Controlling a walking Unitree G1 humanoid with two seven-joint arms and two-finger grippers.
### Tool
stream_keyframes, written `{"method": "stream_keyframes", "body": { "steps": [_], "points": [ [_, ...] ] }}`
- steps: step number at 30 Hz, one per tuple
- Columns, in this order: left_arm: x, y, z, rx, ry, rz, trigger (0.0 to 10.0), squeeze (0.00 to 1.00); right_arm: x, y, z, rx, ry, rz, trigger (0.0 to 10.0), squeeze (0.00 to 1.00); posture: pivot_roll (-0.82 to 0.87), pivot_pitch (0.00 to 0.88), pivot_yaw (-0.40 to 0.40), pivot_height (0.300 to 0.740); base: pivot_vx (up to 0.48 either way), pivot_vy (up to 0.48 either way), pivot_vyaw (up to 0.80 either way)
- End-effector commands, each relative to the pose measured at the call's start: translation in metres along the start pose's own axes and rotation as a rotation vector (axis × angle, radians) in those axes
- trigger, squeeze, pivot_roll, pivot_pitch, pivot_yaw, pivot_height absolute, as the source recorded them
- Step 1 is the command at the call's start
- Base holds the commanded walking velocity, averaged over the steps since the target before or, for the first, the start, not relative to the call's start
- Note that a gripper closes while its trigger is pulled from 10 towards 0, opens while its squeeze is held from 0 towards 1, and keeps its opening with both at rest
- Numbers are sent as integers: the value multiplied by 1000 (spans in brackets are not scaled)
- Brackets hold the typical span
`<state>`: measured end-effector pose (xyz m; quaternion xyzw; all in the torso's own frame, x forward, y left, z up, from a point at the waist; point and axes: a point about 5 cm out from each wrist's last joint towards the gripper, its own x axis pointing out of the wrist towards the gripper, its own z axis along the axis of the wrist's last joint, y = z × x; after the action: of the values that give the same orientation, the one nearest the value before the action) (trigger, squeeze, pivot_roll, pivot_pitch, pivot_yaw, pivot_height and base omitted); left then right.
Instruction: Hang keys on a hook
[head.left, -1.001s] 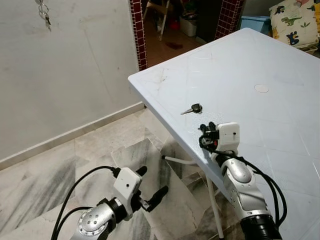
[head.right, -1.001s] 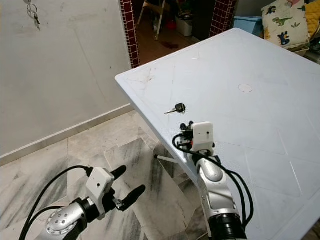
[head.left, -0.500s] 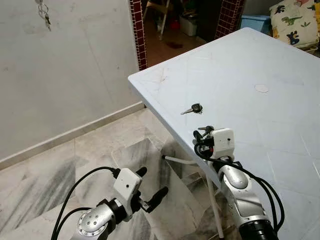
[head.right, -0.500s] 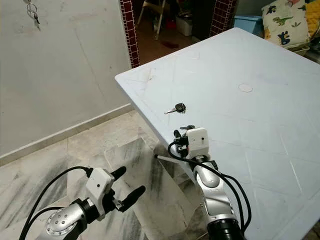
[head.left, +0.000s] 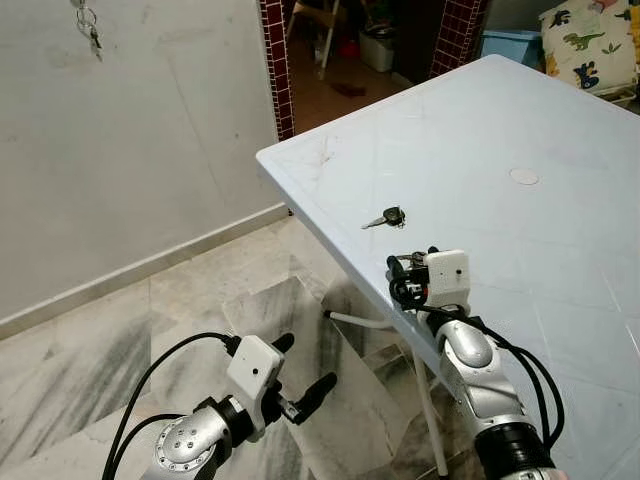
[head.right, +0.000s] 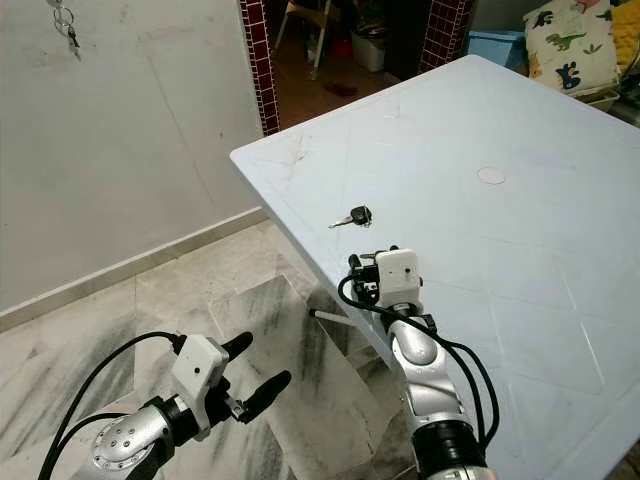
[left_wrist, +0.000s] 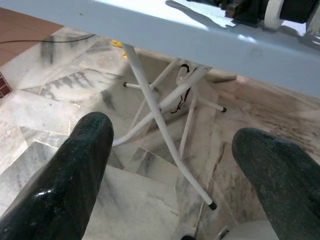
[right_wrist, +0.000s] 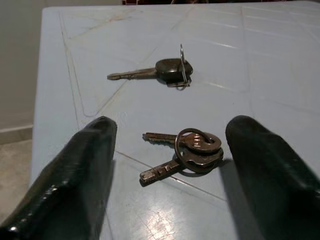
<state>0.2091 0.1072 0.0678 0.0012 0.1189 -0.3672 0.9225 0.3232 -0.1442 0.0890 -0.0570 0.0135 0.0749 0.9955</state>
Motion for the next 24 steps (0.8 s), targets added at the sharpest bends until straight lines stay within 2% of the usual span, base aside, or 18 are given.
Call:
{"method": "stream_keyframes", "body": {
  "steps": [1,2,3,5,6,7,8,24],
  "points": [
    [-1,2,2,16,0,9,10000,0,3,-2,2,1,-9,-13,10000,106,44,114,64,740,0,0,0],
    [-1,2,2,16,-1,9,10000,0,3,-3,2,-2,-8,-14,10000,106,44,114,64,740,0,0,0],
    [-1,3,2,17,-2,10,10000,0,4,-4,1,0,-6,-14,10000,0,44,112,63,740,0,0,0],
    [0,3,2,17,-3,10,10000,0,5,-4,0,1,-1,-13,9608,0,44,110,64,740,0,0,0],
    [0,3,2,18,-3,10,10000,0,5,-4,-1,4,5,-12,6353,0,44,109,63,740,0,0,0],
    [0,3,2,19,-3,10,10000,0,6,-5,-1,12,7,-13,4000,0,44,109,64,740,0,0,0],
    [0,4,2,20,-4,10,10000,0,6,-5,-2,18,10,-17,0,0,45,106,63,740,0,0,0],
    [1,4,3,24,-7,13,10000,0,3,-15,-10,19,38,-43,0,0,43,104,64,740,0,0,0]
  ]
}}
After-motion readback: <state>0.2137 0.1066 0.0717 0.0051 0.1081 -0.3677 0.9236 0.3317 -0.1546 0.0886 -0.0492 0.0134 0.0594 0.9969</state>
